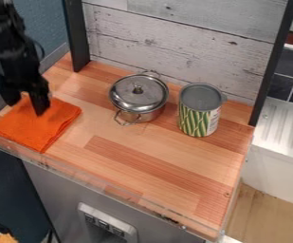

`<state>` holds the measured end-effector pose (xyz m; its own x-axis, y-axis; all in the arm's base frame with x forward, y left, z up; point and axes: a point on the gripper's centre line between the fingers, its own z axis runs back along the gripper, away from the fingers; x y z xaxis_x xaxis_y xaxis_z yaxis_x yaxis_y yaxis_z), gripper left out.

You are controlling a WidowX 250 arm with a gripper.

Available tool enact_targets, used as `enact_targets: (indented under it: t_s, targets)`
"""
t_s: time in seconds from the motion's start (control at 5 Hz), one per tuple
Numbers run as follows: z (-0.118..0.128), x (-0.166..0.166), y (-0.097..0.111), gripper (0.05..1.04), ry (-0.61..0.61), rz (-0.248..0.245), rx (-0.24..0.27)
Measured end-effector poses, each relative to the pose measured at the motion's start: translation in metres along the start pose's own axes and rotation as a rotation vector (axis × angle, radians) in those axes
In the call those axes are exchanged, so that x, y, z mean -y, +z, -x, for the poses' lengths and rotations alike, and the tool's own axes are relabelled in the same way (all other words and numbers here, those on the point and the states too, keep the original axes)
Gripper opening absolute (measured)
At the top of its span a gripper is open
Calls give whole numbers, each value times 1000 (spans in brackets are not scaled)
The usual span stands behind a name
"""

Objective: Move the orange napkin to the lower left edge of the table

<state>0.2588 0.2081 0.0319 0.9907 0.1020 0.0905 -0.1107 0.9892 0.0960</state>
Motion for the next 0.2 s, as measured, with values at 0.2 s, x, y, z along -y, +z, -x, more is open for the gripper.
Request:
enact_targets:
  t_s: [0.2]
  targets:
    - [-4,-4,8,998,17,-17,-6]
